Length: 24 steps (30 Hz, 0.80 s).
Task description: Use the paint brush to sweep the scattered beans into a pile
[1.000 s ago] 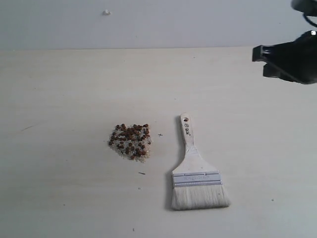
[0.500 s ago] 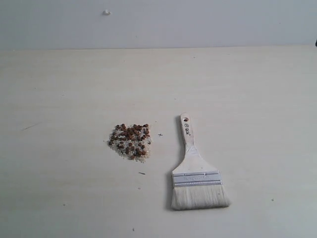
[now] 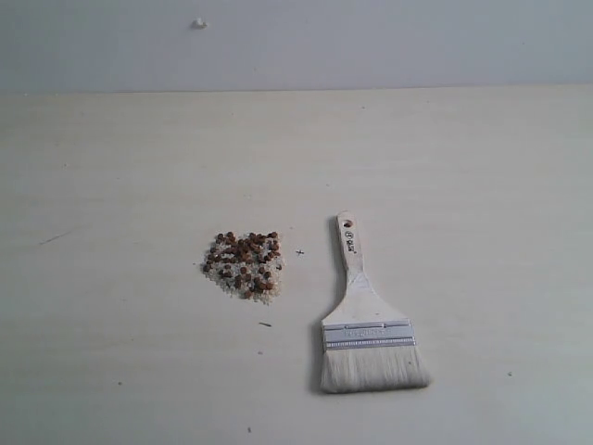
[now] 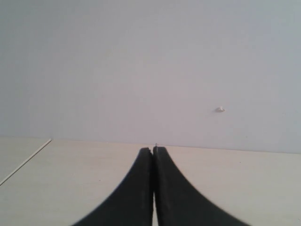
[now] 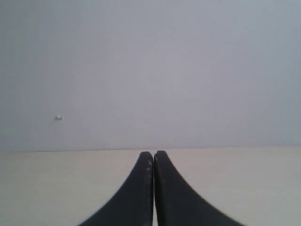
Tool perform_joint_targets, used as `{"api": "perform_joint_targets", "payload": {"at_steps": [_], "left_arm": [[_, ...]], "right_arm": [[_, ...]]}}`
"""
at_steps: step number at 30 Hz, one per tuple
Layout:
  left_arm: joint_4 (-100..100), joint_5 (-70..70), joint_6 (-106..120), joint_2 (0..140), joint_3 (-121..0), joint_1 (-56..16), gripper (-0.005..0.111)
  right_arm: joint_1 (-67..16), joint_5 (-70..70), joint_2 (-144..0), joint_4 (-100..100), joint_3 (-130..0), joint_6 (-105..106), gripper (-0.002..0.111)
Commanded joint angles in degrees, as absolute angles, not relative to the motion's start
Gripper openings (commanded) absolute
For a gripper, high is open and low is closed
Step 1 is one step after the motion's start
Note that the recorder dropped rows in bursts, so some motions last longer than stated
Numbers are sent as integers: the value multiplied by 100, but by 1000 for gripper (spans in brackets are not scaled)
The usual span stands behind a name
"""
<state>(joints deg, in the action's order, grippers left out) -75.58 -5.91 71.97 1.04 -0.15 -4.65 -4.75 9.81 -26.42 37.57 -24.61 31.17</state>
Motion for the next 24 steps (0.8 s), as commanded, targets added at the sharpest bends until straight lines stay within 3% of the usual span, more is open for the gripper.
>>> {"api": "perform_joint_targets", "payload": {"at_steps": [1, 5, 9, 16, 24], "left_arm": [[-7555, -554, 7209, 69, 0, -476, 0], [-7555, -554, 7209, 69, 0, -476, 0], [-7555, -554, 7209, 69, 0, -476, 0], [-7555, -554, 7209, 69, 0, -476, 0], [-7555, -554, 7209, 69, 0, -476, 0]], "right_arm": [[-447, 801, -2073, 3665, -2068, 3427, 0], [-447, 649, -2002, 3367, -1718, 2938, 0], [-447, 730, -1202, 553, -1254, 0, 0], [-447, 730, -262, 306, -109, -166, 0], [-447, 1433, 0, 256, 0, -45, 0]]}}
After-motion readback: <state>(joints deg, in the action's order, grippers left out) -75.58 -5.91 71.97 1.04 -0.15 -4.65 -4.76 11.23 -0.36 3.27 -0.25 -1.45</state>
